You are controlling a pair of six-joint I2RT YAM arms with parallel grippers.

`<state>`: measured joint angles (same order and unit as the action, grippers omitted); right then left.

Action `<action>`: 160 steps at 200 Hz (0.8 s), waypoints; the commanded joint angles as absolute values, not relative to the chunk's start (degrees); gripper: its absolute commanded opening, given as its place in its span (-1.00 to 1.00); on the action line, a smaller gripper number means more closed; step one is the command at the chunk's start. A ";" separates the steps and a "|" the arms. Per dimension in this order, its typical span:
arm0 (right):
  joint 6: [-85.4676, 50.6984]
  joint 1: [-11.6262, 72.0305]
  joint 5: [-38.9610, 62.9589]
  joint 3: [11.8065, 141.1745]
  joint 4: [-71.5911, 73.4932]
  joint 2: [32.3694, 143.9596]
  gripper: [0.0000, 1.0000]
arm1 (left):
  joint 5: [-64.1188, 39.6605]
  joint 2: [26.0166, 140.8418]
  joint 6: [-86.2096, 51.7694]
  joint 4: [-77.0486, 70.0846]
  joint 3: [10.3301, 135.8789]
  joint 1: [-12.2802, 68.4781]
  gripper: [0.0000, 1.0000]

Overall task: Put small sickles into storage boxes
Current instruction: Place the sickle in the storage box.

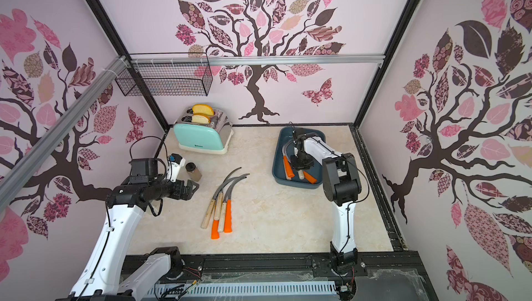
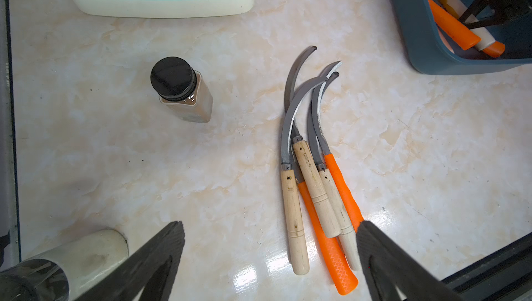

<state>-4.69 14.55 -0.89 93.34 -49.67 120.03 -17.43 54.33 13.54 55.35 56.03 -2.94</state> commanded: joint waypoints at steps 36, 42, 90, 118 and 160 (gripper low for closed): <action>-3.48 14.72 -1.05 93.44 -49.75 118.34 -0.48 | -18.57 54.48 13.71 54.49 56.16 -2.65 0.96; -3.52 14.76 -1.05 93.27 -49.64 118.31 -0.48 | -18.54 54.47 13.72 54.49 56.21 -2.64 0.96; -3.43 15.20 -1.58 93.01 -49.58 118.05 -0.46 | -18.55 54.58 13.71 54.80 56.47 -2.69 0.95; -3.52 15.29 -1.58 93.03 -49.68 118.22 -0.41 | -18.63 54.50 13.61 54.85 56.78 -2.69 0.96; -3.69 15.45 -2.51 92.70 -49.64 118.32 -0.25 | -18.63 54.41 13.54 55.10 56.78 -2.68 0.95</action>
<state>-3.84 14.96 -1.48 93.03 -49.28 119.81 -17.72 54.37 13.54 55.35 56.03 -2.94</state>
